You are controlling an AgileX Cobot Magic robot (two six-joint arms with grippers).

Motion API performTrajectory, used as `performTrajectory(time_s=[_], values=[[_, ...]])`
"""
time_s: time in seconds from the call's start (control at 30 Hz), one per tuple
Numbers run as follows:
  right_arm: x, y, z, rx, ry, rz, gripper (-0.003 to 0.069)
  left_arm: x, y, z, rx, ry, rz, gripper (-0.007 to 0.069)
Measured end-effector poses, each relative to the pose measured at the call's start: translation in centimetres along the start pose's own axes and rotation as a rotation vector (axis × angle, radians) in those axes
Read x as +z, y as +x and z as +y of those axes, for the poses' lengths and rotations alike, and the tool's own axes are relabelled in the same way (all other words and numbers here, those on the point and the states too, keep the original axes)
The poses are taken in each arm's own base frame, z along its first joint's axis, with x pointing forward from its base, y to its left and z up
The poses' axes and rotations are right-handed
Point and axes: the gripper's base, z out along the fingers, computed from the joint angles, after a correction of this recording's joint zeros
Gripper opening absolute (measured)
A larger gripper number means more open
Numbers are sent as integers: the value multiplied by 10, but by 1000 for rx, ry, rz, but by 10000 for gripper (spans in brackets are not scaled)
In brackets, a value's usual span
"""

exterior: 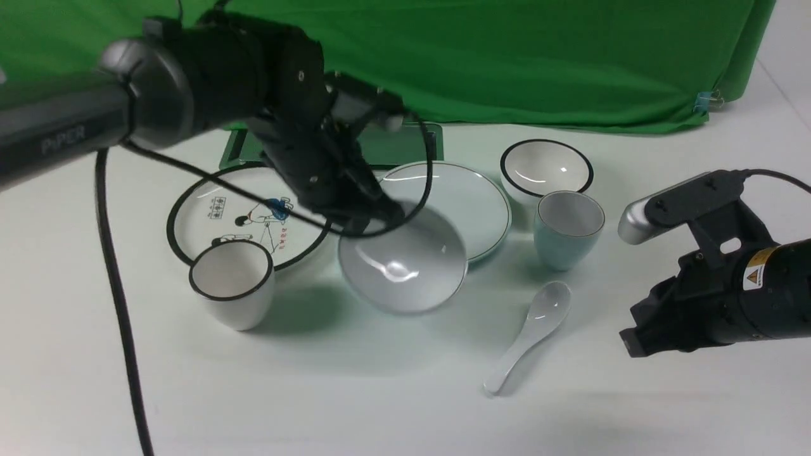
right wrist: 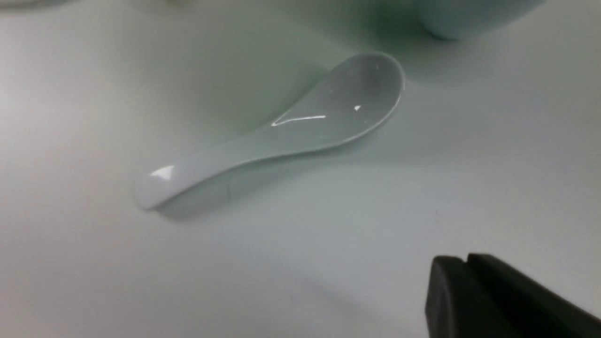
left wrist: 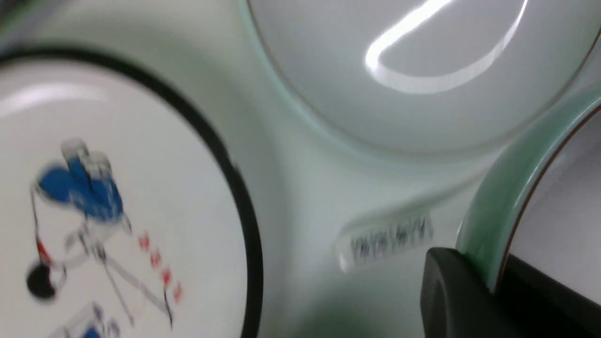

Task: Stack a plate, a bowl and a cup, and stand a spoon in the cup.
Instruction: Use the left arm to grab a blue rice bowl, then use the left arm to put the blue rice bowl into the blue large plate in the middle

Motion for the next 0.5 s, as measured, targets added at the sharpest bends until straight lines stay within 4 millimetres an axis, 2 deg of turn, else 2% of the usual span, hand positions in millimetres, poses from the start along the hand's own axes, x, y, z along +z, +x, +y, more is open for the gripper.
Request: performTrajectory(time_s=[0.07, 0.13, 0.2, 0.33, 0.4, 0.5], values=[[0, 1, 0, 1, -2, 9, 64, 1, -16, 3, -17, -13, -134, -8], [0, 1, 0, 1, -3, 13, 67, 4, -24, 5, -21, -25, -193, -8], [0, 2, 0, 2, -4, 17, 69, 28, -30, 10, -20, -45, -240, -8], [0, 2, 0, 2, -4, 17, 86, 70, -26, 16, -14, -62, -204, -8], [0, 1, 0, 2, -3, 16, 97, 78, -26, 18, -24, -67, -195, -8], [0, 0, 0, 2, 0, 0, 176, 93, -28, 25, -67, -79, -190, -7]])
